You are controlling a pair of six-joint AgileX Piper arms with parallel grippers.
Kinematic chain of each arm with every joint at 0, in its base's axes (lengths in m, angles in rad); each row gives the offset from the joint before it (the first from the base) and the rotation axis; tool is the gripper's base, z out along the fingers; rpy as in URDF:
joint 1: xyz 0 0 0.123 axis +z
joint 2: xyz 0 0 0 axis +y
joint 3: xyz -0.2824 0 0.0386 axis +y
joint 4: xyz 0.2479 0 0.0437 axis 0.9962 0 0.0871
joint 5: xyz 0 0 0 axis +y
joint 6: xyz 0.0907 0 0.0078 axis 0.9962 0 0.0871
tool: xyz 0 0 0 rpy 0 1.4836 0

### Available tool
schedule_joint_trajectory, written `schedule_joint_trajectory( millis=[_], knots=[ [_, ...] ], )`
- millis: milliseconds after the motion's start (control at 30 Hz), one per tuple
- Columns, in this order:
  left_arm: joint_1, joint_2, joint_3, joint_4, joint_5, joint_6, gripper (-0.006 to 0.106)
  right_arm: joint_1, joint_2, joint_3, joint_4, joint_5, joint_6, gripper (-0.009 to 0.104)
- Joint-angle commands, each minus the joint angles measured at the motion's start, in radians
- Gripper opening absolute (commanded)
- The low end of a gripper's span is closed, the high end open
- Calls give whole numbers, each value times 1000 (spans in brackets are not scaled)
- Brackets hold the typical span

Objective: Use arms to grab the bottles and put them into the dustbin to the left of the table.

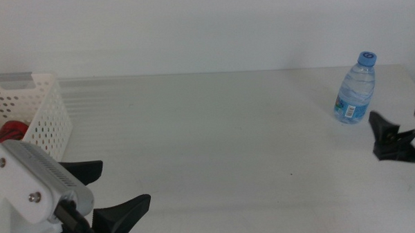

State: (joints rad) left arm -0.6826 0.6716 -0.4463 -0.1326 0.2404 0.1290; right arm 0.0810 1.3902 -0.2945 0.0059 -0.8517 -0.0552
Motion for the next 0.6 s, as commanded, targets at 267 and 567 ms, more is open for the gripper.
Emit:
schedule_joint_trajectory(
  millis=[267,567],
  knots=[
    [-5,-4,-28,-4,-68,-10,90,-5,212,-17,-6,-280,-2,77],
    [-5,-4,-28,-4,-67,-10,90,-5,340,-111,-6,-379,-2,77]
  ],
)
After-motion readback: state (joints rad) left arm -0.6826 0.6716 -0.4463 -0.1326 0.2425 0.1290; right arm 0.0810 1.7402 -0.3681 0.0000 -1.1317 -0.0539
